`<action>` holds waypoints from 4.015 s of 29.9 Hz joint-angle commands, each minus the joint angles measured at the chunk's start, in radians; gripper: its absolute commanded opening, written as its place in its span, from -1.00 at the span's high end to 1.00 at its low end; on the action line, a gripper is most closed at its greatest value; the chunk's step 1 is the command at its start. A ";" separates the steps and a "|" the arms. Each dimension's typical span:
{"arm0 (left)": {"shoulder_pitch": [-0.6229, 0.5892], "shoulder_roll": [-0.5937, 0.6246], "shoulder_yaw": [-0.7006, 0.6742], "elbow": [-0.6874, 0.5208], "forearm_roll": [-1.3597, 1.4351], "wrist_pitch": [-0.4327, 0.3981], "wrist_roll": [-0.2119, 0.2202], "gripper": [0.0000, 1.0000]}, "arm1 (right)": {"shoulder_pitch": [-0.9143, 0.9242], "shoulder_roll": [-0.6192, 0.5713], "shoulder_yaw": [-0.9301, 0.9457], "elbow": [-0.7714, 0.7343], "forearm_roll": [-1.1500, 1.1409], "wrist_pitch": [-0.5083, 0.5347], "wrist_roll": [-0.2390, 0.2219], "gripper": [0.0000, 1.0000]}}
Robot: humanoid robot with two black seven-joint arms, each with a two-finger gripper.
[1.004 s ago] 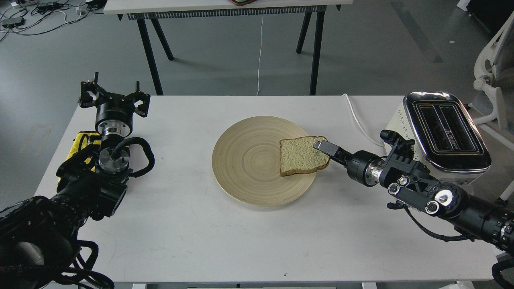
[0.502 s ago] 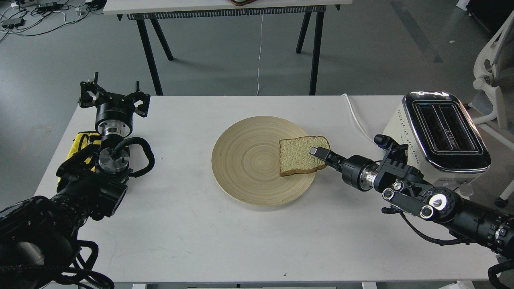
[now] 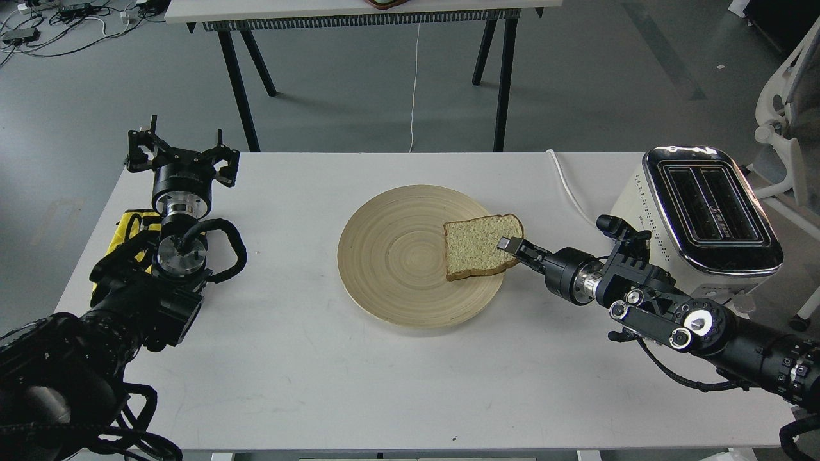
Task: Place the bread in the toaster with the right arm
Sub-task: 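Reach the open right gripper to the bread slice edge and close, then lift the bread slice out of the bowl with the right gripper, then carry the bread over the toaster slot with the right gripper, then lower the bread into the toaster slot and open the right gripper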
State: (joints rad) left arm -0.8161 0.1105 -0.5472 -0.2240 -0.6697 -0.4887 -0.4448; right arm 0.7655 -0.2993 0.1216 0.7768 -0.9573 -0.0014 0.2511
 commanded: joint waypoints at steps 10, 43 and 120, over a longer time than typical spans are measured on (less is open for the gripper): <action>0.000 0.000 0.000 0.000 0.001 0.000 0.000 -1.00 | 0.003 -0.020 0.064 0.064 0.002 -0.017 0.008 0.84; 0.000 0.000 0.000 0.002 -0.001 0.000 0.000 -1.00 | 0.011 -0.963 0.328 0.608 -0.011 0.064 0.013 0.85; 0.000 0.000 0.001 0.000 0.001 0.000 0.000 -1.00 | 0.017 -0.788 0.213 0.397 -0.259 0.222 -0.021 0.09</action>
State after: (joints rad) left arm -0.8159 0.1104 -0.5471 -0.2240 -0.6699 -0.4887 -0.4449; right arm 0.7799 -1.0930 0.3344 1.1745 -1.2188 0.2209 0.2295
